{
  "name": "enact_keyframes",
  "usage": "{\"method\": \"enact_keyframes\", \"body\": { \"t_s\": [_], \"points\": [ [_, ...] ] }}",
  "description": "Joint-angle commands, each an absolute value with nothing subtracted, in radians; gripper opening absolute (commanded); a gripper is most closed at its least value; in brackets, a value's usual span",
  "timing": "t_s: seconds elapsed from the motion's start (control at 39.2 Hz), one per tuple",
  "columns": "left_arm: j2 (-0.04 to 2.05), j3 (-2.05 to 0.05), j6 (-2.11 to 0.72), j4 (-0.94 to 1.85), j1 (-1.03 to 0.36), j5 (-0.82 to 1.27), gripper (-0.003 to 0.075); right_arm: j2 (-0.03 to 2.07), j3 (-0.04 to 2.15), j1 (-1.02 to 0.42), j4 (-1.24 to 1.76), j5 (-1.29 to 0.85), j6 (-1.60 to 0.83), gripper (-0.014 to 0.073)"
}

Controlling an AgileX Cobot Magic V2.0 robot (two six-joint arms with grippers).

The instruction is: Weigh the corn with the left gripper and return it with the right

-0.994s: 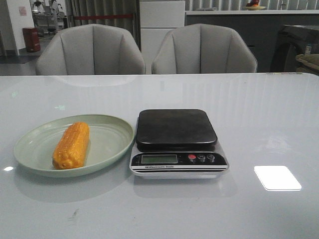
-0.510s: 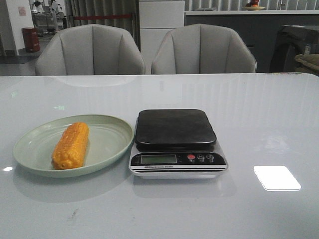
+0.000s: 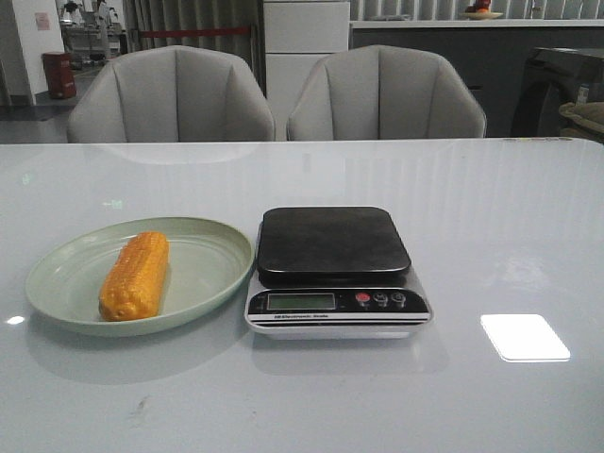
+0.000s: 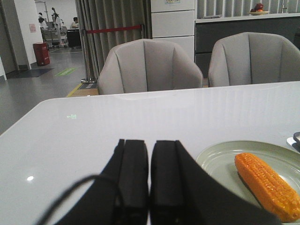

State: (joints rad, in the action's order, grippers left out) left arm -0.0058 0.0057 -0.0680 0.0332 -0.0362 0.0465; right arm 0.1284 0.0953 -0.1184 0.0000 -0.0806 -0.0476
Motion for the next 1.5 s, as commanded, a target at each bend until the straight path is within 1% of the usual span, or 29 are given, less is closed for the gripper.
{"method": "enact_keyframes", "body": {
  "t_s": [0.0, 0.18, 0.33, 1.48],
  "points": [
    [-0.027, 0.038, -0.067, 0.035, -0.034, -0.036, 0.0125, 0.073, 0.079, -0.11, -0.024, 0.011, -0.044, 0.0179],
    [-0.027, 0.038, -0.067, 0.035, -0.034, -0.036, 0.0125, -0.031, 0.0, -0.109, -0.024, 0.019, -0.024, 0.0179],
    [-0.027, 0.038, -0.067, 0.035, -0.034, -0.036, 0.0125, -0.028, -0.036, -0.106, -0.028, 0.026, 0.049, 0.0179],
    [-0.027, 0.038, -0.067, 0.035, -0.034, -0.036, 0.0125, -0.028, -0.036, -0.106, -0.042, 0.01, 0.048, 0.0179]
  ]
}}
